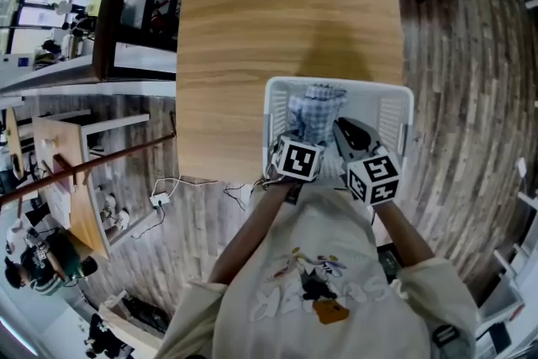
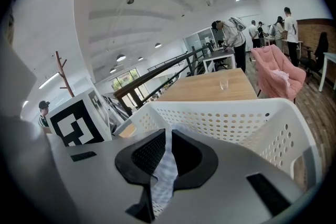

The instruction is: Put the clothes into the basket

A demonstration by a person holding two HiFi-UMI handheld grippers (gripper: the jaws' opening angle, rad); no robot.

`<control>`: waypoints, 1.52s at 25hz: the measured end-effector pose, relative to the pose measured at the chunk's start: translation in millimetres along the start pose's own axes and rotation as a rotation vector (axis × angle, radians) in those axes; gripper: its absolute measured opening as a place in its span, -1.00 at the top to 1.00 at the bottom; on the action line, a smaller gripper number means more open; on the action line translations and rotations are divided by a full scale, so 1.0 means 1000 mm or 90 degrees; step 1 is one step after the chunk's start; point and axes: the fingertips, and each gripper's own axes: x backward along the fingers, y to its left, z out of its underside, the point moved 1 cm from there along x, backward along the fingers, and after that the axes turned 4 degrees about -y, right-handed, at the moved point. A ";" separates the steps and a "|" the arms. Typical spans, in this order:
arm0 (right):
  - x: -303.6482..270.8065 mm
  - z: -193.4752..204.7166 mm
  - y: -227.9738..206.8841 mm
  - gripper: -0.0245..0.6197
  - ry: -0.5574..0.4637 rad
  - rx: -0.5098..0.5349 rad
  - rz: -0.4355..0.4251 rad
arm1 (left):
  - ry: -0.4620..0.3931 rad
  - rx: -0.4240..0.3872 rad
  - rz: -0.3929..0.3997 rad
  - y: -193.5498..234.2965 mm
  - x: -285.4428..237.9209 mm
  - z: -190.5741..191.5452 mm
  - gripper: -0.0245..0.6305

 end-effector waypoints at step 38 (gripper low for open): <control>0.030 0.013 0.038 0.77 -0.055 0.007 0.005 | -0.186 -0.050 -0.057 -0.009 0.068 -0.001 0.93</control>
